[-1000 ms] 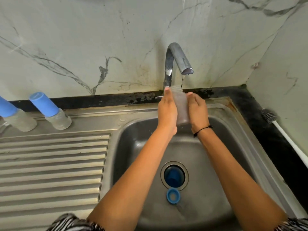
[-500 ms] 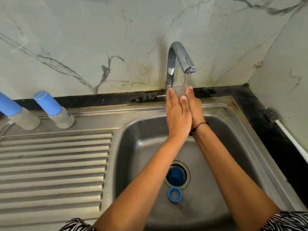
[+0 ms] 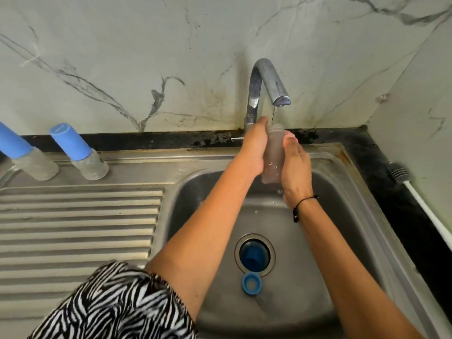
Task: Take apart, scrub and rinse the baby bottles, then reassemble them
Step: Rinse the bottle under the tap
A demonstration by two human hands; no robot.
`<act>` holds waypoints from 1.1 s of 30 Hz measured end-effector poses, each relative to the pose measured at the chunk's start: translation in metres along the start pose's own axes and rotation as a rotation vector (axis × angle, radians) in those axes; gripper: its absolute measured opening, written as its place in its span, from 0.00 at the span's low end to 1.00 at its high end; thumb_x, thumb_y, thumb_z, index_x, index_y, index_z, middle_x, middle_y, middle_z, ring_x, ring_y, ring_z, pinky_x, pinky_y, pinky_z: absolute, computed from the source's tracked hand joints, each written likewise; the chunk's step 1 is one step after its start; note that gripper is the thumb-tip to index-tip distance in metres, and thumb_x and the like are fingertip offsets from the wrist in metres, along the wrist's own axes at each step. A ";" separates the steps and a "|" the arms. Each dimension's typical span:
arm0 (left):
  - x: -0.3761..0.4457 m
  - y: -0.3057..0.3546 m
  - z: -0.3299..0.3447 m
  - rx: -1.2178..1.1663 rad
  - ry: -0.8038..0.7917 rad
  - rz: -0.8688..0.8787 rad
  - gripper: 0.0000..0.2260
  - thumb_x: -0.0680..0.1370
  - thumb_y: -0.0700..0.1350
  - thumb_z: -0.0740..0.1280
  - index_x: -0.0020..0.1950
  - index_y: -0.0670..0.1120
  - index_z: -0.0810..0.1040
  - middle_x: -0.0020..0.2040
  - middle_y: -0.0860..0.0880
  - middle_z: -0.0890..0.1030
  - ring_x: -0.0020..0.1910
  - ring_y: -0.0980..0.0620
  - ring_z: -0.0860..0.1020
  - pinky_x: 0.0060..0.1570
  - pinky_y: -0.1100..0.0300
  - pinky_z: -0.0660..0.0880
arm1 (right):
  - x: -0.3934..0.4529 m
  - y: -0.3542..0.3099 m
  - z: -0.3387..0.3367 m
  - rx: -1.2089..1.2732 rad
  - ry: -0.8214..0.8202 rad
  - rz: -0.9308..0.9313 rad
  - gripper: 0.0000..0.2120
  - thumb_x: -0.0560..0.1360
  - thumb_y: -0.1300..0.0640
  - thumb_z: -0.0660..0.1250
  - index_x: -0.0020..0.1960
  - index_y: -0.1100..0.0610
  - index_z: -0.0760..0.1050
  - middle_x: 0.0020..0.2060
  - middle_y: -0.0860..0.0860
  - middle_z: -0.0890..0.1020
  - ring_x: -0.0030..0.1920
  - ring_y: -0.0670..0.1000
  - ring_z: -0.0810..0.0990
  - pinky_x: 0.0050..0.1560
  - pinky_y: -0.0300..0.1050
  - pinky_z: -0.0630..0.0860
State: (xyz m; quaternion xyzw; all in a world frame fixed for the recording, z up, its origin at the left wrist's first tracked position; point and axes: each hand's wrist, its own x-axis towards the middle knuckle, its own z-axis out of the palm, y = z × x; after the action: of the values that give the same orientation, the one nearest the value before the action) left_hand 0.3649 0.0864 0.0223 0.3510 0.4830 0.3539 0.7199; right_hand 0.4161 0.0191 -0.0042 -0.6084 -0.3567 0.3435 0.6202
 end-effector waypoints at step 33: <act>-0.019 -0.016 0.004 0.507 0.158 0.403 0.19 0.83 0.51 0.51 0.61 0.40 0.74 0.59 0.39 0.77 0.58 0.43 0.76 0.60 0.49 0.71 | 0.021 0.003 0.015 0.119 -0.057 0.209 0.18 0.77 0.46 0.63 0.53 0.61 0.75 0.43 0.52 0.82 0.46 0.52 0.82 0.41 0.42 0.80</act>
State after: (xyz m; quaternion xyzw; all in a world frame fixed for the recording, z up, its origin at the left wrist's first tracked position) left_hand 0.3659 0.0619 0.0180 0.5790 0.5309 0.3840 0.4853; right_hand 0.4138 0.0448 -0.0067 -0.5945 -0.2876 0.4441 0.6055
